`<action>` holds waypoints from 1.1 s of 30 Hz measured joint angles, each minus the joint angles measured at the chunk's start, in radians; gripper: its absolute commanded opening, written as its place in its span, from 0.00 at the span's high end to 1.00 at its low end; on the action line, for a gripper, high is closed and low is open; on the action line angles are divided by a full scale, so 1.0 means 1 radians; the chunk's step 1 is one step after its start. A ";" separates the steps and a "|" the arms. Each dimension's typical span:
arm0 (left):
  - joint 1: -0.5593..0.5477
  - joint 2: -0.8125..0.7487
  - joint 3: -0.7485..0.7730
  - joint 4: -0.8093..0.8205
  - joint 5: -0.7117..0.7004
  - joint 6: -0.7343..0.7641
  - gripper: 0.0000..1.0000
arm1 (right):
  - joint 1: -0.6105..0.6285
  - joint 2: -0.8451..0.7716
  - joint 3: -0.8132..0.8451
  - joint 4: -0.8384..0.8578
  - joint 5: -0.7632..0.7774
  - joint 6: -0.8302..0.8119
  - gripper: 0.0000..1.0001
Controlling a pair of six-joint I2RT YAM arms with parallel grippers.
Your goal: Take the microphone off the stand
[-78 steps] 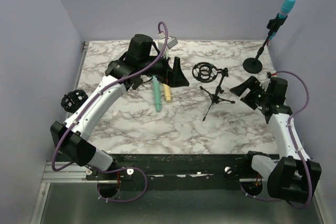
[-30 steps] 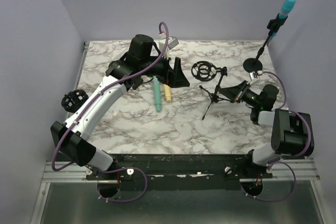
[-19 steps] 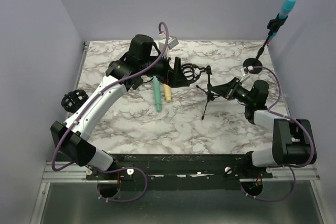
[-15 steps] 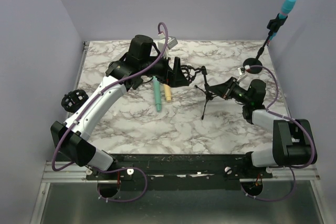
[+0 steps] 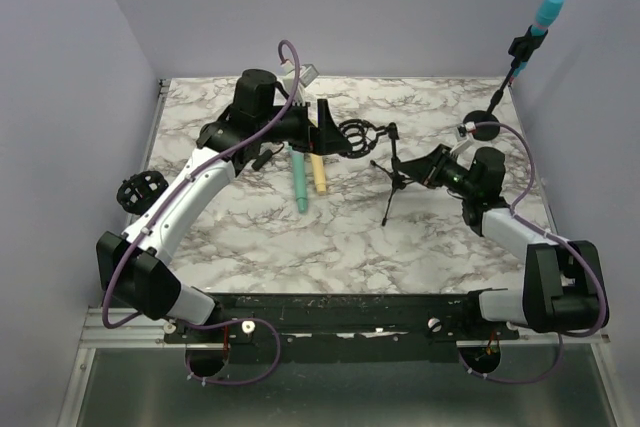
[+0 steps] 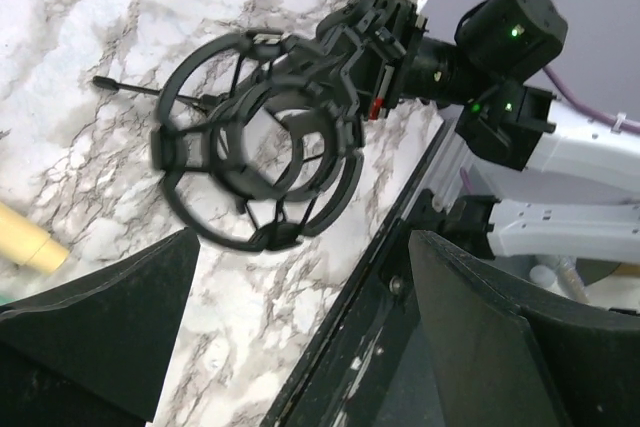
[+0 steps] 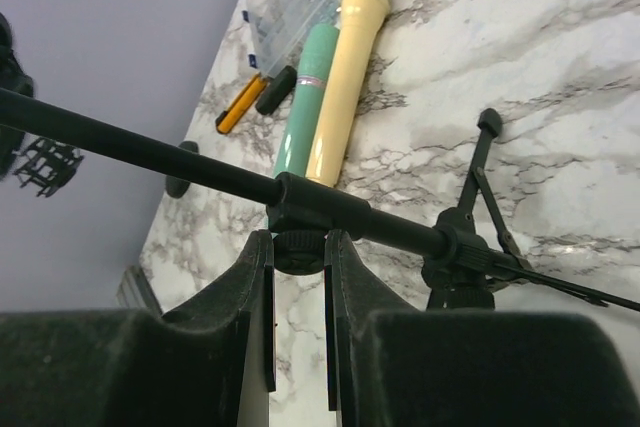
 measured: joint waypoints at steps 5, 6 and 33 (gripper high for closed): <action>0.037 -0.008 -0.088 0.137 0.012 -0.150 0.12 | 0.000 -0.037 0.010 -0.111 0.100 -0.106 0.99; 0.044 -0.007 -0.108 0.168 0.016 -0.193 0.12 | 0.003 -0.043 0.013 -0.121 0.112 -0.119 0.99; -0.018 0.261 0.055 0.497 0.103 -0.613 0.12 | 0.293 -0.148 0.131 -0.448 0.882 -0.187 0.99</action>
